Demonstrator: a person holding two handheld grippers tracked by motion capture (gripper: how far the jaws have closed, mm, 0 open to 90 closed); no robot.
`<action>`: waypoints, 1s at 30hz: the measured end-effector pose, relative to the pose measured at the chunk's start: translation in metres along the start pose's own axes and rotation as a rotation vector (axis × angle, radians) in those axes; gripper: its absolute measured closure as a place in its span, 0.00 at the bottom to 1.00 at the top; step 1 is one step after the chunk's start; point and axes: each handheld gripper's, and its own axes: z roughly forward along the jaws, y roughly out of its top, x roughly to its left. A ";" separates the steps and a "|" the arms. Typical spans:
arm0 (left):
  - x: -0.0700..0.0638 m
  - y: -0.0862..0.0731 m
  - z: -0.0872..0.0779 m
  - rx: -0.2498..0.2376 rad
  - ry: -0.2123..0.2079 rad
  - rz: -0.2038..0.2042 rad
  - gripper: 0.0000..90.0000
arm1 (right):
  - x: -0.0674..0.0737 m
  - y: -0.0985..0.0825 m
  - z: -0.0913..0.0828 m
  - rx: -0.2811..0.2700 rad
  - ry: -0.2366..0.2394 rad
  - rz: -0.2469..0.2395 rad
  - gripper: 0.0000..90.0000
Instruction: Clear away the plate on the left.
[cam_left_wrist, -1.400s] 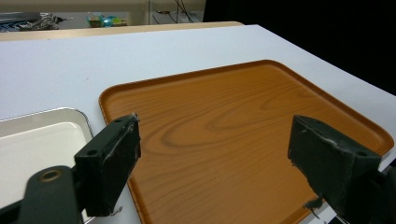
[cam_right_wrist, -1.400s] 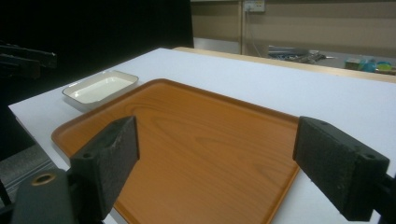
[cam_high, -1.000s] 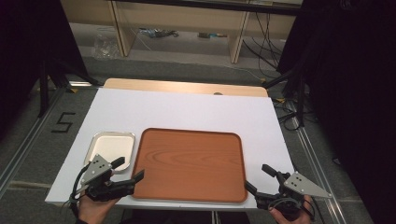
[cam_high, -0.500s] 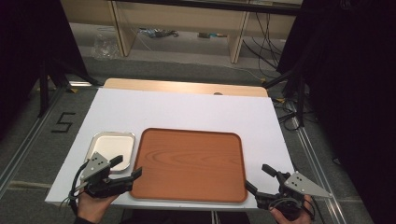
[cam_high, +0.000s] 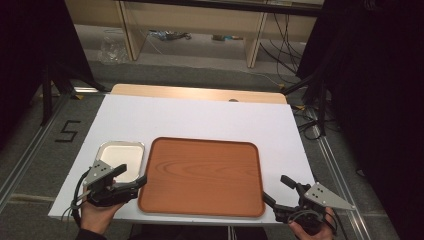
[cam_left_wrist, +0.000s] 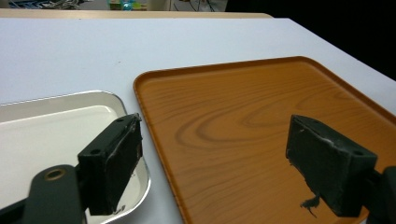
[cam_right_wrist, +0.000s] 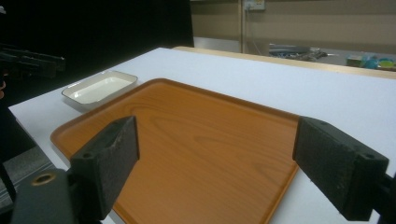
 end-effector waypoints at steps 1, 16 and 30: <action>0.001 0.000 0.000 0.004 0.001 -0.001 0.20 | 0.001 0.000 0.000 0.000 0.001 0.001 0.17; 0.036 -0.004 0.004 0.046 0.102 -0.098 0.21 | 0.006 0.001 -0.001 0.004 0.018 0.024 0.17; 0.062 -0.005 0.004 0.083 0.217 -0.147 0.22 | 0.005 0.001 -0.003 0.000 0.013 -0.004 0.17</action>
